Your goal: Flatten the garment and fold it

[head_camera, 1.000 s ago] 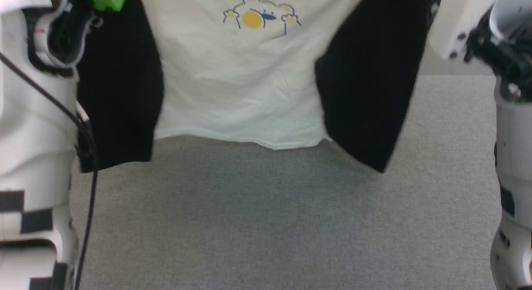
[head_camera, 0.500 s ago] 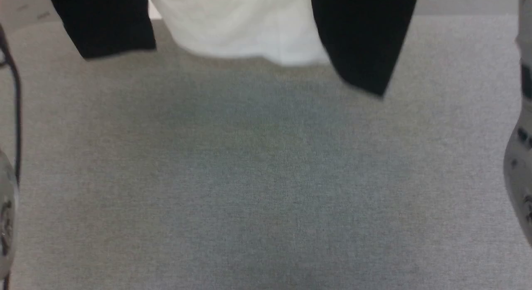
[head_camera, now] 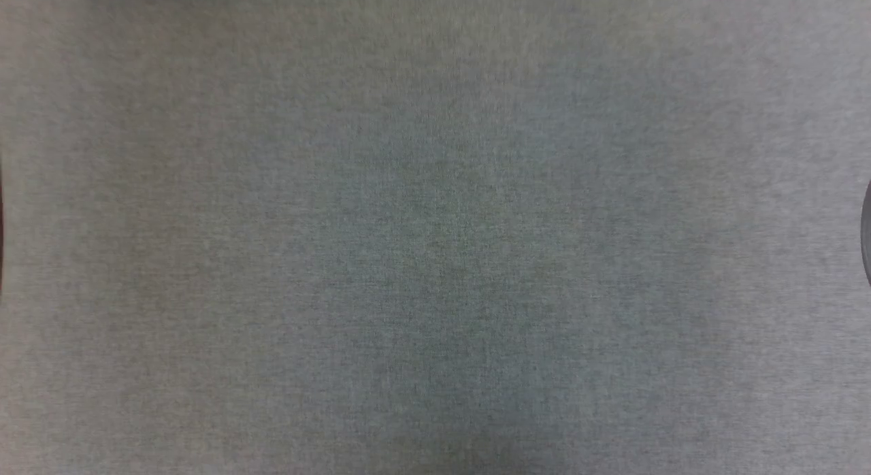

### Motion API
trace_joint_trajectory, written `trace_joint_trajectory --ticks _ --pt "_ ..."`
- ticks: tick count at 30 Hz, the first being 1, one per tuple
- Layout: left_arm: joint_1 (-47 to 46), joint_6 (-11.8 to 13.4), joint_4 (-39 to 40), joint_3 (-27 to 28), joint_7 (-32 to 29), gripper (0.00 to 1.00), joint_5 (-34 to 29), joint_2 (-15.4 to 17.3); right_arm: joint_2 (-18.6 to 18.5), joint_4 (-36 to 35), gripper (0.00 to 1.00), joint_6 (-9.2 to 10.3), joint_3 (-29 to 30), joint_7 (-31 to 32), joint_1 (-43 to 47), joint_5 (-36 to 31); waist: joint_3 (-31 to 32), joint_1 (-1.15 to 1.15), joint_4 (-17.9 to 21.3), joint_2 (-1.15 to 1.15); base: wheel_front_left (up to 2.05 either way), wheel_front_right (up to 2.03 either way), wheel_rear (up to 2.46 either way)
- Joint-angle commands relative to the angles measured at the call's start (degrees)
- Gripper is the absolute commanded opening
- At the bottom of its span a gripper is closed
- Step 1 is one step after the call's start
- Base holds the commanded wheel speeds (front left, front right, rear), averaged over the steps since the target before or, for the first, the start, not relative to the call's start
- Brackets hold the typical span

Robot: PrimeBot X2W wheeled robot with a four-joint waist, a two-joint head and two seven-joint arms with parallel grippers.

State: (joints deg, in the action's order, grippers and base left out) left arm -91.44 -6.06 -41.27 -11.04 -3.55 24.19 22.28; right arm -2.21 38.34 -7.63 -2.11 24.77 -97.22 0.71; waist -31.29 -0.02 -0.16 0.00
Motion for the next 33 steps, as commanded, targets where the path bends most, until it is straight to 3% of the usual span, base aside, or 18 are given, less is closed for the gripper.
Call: trace_joint_trajectory --ticks 1,9,16,26,33 --pt "-0.39 -0.13 -1.17 0.08 0.70 0.00 0.62 0.43 -0.69 0.80 0.00 0.14 0.09 -0.82 0.03 0.64 -3.25 0.02 -0.51 0.00 0.00 0.00 0.00" --pt "4.85 -1.18 -6.67 -1.54 3.74 0.00 4.38 -2.24 -0.68 3.83 0.00 0.14 -4.29 -4.41 6.41 5.84 -2.59 0.02 -1.91 0.00 0.00 0.00 0.00" --pt "15.81 -1.39 -8.28 -3.44 7.41 0.00 7.80 -4.12 -1.00 1.97 0.00 0.14 -6.43 -8.79 19.98 11.66 5.07 0.02 -3.44 0.00 0.00 0.00 0.00" --pt "43.27 -1.32 -4.46 -4.48 9.63 0.00 14.85 -6.39 -3.94 -10.48 0.00 0.14 -6.06 -10.43 52.59 23.11 18.69 0.02 -5.83 0.00 0.00 0.00 0.00" --pt "63.01 2.10 1.54 -4.23 7.29 0.00 18.68 -9.25 -3.57 -19.63 0.00 0.14 -3.91 -7.95 75.11 25.82 24.28 0.02 -5.83 0.00 0.00 0.00 0.00"
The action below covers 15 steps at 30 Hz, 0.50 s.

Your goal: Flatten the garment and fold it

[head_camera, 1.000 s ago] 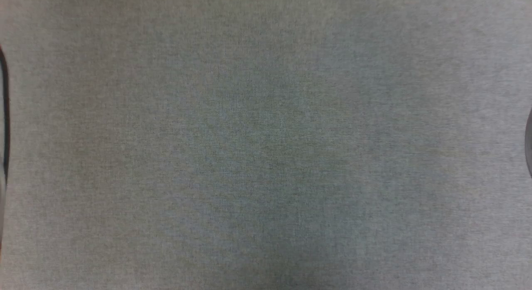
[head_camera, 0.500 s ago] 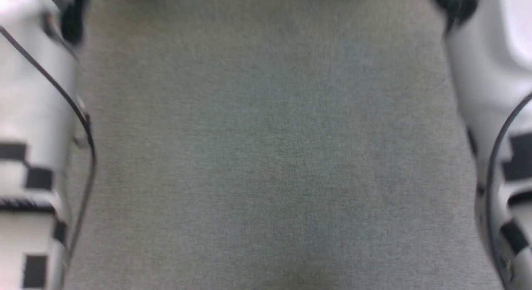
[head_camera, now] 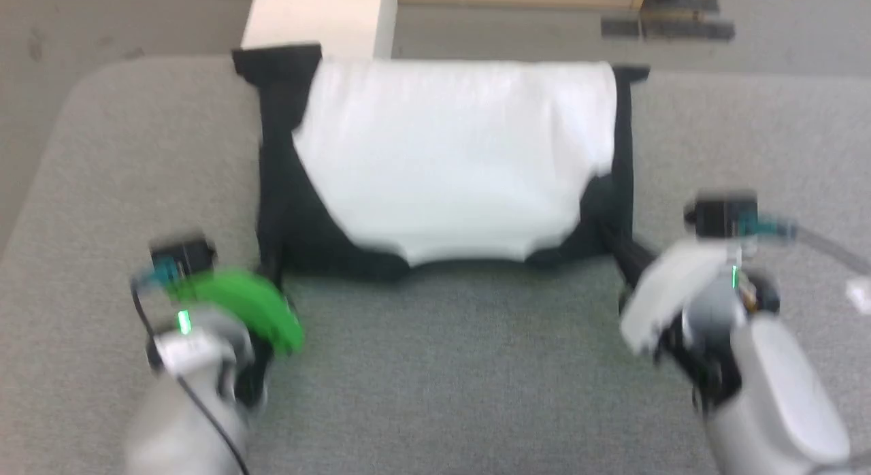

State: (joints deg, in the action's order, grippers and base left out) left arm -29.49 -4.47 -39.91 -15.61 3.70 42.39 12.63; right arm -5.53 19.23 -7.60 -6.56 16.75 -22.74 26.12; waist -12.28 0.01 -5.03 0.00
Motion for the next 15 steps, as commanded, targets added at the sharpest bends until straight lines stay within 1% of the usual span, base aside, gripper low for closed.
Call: trace_joint_trajectory --ticks 1,7,12,15 --pt "3.99 1.21 1.24 0.62 -0.64 0.00 1.34 0.07 -0.06 -1.74 0.00 0.11 0.57 0.73 3.60 0.82 6.03 -0.01 -0.81 0.00 0.00 0.00 0.00" --pt "16.81 5.36 7.90 0.45 -5.09 0.00 3.49 -0.19 0.21 -7.80 0.00 0.11 2.34 3.51 16.29 0.33 9.46 -0.01 -0.57 0.00 0.00 0.00 0.00" --pt "24.07 8.89 14.35 0.12 -8.59 0.00 4.56 -0.14 0.35 -12.27 0.00 0.11 3.97 7.17 23.46 -1.09 11.49 -0.01 -0.51 0.00 0.00 0.00 0.00" --pt "27.97 11.17 18.15 -0.33 -11.77 0.00 5.05 0.53 0.33 -15.38 0.00 0.11 4.56 10.45 27.05 -1.76 12.24 -0.01 -0.29 0.00 0.00 0.00 0.00"
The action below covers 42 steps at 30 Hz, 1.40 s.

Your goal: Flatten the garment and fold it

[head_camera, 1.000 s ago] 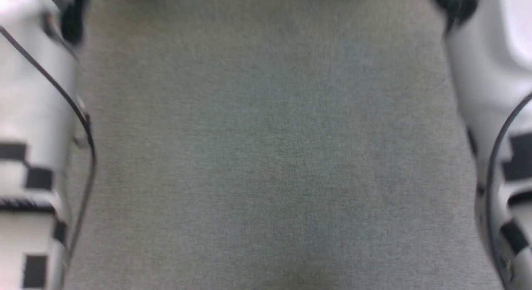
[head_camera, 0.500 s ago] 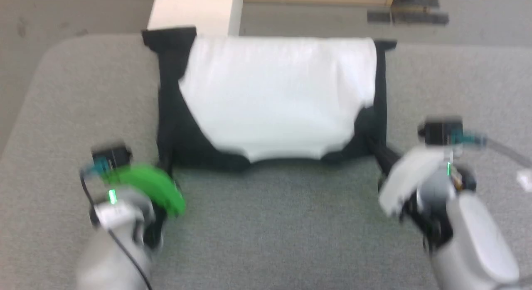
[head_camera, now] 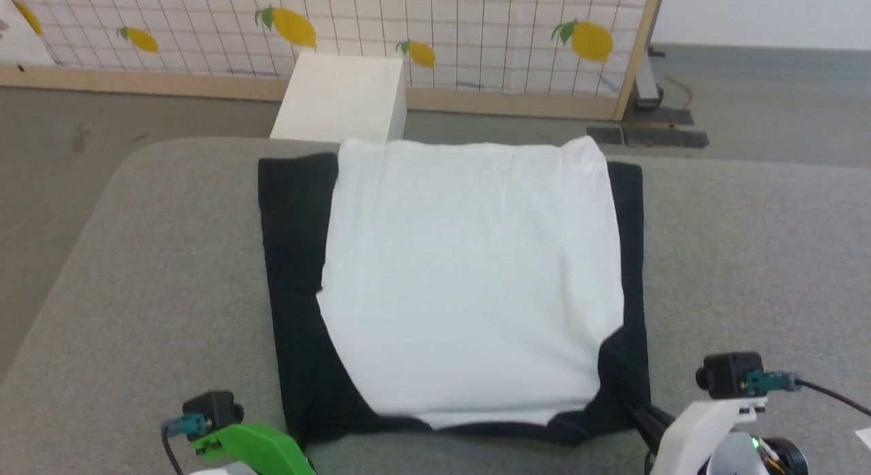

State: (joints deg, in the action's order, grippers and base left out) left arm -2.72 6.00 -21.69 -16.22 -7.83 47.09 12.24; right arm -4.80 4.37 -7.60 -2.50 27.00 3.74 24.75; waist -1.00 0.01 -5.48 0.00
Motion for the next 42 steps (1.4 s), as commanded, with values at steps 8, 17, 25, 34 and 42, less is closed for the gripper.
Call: trace_joint_trajectory --ticks 8,17,25,34,42 --pt "11.18 7.86 8.56 -1.97 -12.33 0.00 0.96 5.01 -1.67 -8.16 0.00 0.11 0.28 11.45 8.78 -1.12 2.36 -0.01 0.66 0.00 0.00 0.00 0.00" --pt "14.71 11.29 13.86 -3.37 -18.72 0.00 1.51 7.02 -1.11 -10.83 0.00 0.11 0.80 17.46 11.29 -3.07 1.57 -0.01 0.72 0.00 0.00 0.00 0.00" --pt "13.44 11.83 15.71 -2.48 -19.10 1.00 1.79 7.73 -0.56 -10.85 1.00 0.11 0.38 18.68 10.35 -3.06 1.80 -0.01 1.24 0.00 0.00 0.00 0.00" --pt "15.90 15.83 23.91 1.55 -21.44 1.00 2.32 12.34 -1.48 -17.82 1.00 0.11 5.53 24.45 11.32 0.52 2.82 -0.01 2.21 0.00 0.00 0.00 0.00" --pt "11.75 13.53 31.41 9.74 -4.50 1.00 -2.19 13.35 0.08 -22.01 1.00 0.11 16.79 17.65 2.00 -1.06 1.20 -0.01 2.24 0.00 0.00 0.00 0.00"
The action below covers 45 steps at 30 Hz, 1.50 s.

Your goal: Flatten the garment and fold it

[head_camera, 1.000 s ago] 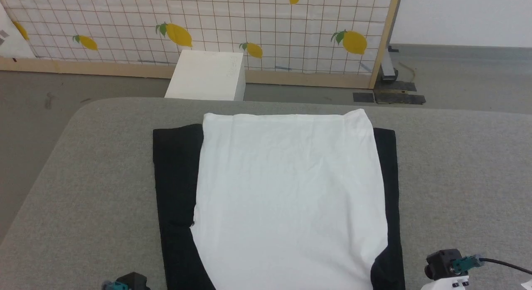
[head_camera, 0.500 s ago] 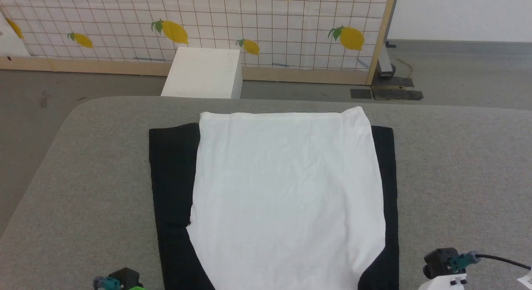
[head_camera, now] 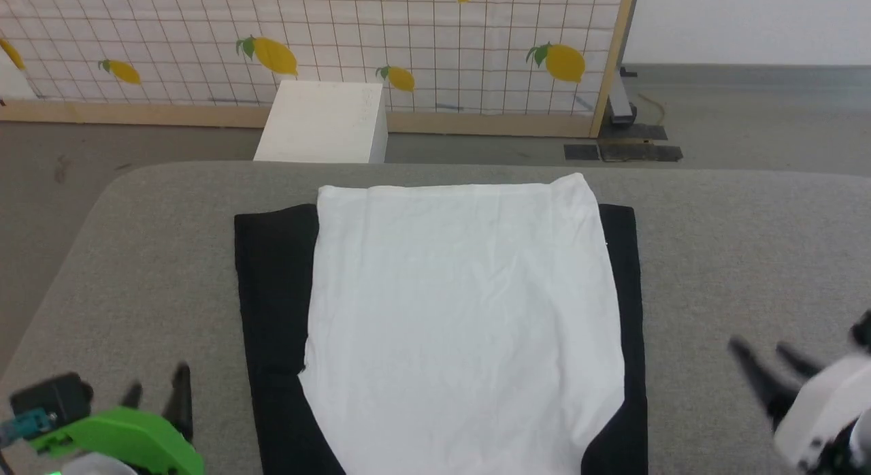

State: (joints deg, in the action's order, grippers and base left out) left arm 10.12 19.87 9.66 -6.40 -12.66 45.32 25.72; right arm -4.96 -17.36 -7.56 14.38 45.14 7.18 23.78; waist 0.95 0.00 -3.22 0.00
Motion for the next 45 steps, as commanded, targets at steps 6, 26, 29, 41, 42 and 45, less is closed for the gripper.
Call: trace_joint_trajectory --ticks 6,26,29,41,42,45 --pt "-7.57 -6.85 -1.75 1.13 17.36 1.00 -6.31 -0.72 0.55 6.31 1.00 0.08 2.54 -8.93 -15.92 -4.30 -5.80 0.00 0.33 0.00 0.00 0.00 0.00" --pt "-18.35 -21.08 -2.54 9.80 27.65 1.00 -20.96 -9.92 -1.11 35.95 1.00 0.08 1.22 1.89 -54.54 -25.82 -27.58 0.00 -4.57 0.00 0.00 0.00 0.00" --pt "-18.94 -22.84 -2.92 11.30 27.65 1.00 -22.17 -11.48 -1.57 38.30 1.00 0.08 0.20 4.42 -56.61 -27.93 -29.28 0.00 -5.13 0.00 0.00 0.00 0.00" --pt "-20.79 -26.62 -3.17 15.63 27.66 1.00 -26.13 -16.43 -1.69 43.06 1.00 0.08 -2.79 10.35 -57.92 -30.77 -32.58 0.00 -5.93 0.00 0.00 0.00 0.00" --pt "-20.86 -26.76 -3.24 15.91 27.66 1.00 -26.30 -16.71 -1.44 43.16 1.00 0.08 -2.71 10.71 -57.67 -30.51 -32.61 0.00 -5.91 0.00 0.00 0.00 0.00" --pt "-20.86 -27.05 -3.47 16.44 27.66 1.00 -26.76 -17.24 -1.11 43.09 0.30 0.08 -2.43 12.33 -56.96 -30.43 -32.58 0.00 -5.78 0.00 0.00 0.00 0.00"
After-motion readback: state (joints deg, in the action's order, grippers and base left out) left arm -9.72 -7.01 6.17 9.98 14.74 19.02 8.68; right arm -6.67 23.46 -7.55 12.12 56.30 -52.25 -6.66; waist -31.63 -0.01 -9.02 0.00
